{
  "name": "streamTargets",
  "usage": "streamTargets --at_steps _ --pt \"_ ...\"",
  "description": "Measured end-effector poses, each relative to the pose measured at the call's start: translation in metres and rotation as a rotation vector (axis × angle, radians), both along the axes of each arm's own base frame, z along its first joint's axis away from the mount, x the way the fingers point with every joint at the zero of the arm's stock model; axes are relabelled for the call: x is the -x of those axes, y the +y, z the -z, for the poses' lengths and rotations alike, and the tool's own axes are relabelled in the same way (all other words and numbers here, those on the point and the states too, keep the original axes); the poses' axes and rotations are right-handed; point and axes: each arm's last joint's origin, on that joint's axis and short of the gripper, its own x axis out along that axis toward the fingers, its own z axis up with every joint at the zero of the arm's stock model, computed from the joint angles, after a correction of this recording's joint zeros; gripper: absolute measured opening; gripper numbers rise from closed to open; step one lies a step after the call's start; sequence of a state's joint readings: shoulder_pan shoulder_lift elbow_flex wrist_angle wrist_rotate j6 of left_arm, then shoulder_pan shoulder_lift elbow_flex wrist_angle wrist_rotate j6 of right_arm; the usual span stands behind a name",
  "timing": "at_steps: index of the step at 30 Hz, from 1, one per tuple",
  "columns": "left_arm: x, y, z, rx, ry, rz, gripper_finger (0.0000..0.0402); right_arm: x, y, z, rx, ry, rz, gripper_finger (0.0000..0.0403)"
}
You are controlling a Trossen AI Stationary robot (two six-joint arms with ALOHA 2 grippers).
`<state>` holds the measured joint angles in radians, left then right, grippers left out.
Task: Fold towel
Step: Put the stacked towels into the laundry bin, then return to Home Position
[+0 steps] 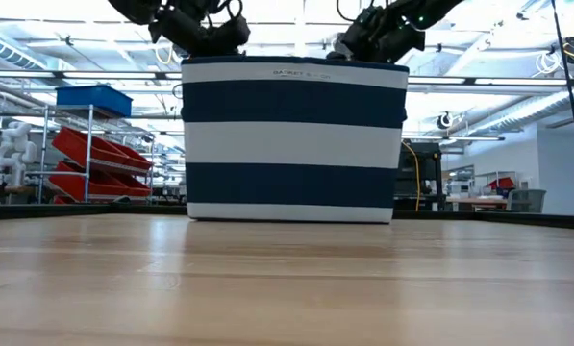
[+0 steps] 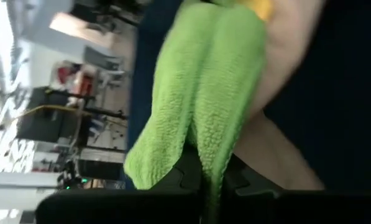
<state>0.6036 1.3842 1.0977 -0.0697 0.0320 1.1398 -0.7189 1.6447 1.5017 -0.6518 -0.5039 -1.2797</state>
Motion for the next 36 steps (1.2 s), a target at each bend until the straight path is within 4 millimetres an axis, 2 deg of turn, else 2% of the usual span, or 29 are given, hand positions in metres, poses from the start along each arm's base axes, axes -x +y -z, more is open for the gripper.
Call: streamTargets --at_steps 7,13,18,28,36 --pt "-0.008 0.006 0.023 0.023 0.126 0.018 0.0052 0.0 -0.001 0.002 -0.019 0.015 0.02 0.0094" --pt "-0.011 0.004 0.023 0.026 0.111 0.02 0.0113 0.001 0.0 0.001 -0.055 0.014 0.051 0.0129" --pt "-0.014 -0.002 0.022 0.024 0.107 0.031 0.0144 0.001 0.001 0.001 -0.076 0.016 0.065 0.0147" --pt "-0.021 -0.012 0.022 -0.001 0.12 -0.026 0.0154 0.002 0.002 -0.001 -0.107 0.012 0.094 0.016" --pt "-0.025 -0.01 0.005 -0.096 -0.025 -0.079 0.0154 0.008 0.008 -0.028 -0.015 -0.113 0.085 0.016"
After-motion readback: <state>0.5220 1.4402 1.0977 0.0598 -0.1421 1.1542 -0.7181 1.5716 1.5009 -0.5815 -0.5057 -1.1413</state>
